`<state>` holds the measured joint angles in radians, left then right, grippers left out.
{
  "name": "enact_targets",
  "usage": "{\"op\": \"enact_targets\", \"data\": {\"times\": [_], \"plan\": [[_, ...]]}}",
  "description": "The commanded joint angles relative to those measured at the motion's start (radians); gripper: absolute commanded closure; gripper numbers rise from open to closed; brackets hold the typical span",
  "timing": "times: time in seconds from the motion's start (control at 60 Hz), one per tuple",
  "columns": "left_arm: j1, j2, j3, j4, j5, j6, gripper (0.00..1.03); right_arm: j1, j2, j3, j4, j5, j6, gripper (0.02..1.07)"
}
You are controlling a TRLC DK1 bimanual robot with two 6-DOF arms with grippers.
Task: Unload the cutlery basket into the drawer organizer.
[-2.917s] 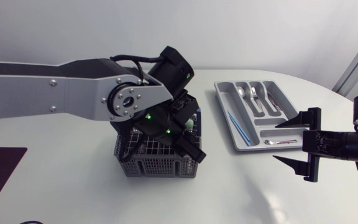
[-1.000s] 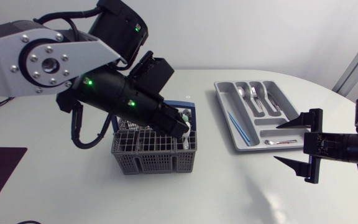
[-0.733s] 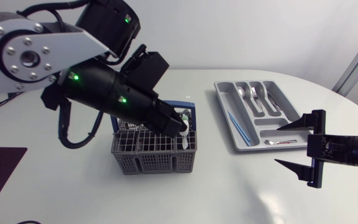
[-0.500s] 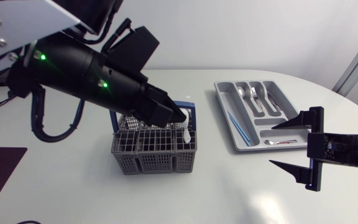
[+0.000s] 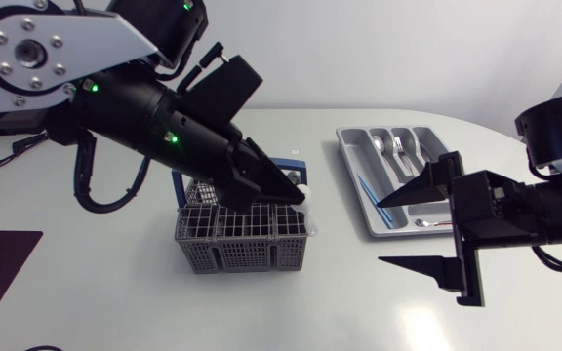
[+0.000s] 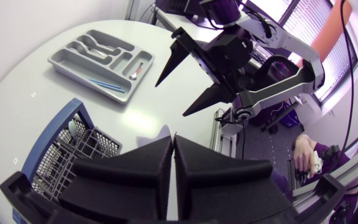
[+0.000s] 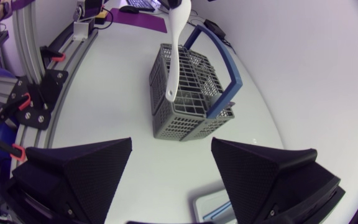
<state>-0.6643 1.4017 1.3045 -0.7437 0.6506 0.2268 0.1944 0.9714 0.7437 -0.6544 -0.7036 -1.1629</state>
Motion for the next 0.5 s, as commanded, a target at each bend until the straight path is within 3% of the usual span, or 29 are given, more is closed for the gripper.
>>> {"op": "enact_targets", "data": {"times": [0.0, 0.35, 0.483], "plan": [[-0.021, 0.022, 0.01, -0.009, 0.024, 0.059, 1.0, 0.054, 0.035, 0.039, 0.012, -0.005, 0.115, 0.2], [-0.049, 0.077, 0.044, -0.098, 0.103, 0.204, 1.0, 0.166, 0.098, 0.088, 0.053, -0.06, 0.241, 0.45], [-0.049, 0.097, 0.059, -0.117, 0.119, 0.23, 1.0, 0.223, 0.101, 0.089, 0.065, -0.06, 0.272, 0.45]]}}
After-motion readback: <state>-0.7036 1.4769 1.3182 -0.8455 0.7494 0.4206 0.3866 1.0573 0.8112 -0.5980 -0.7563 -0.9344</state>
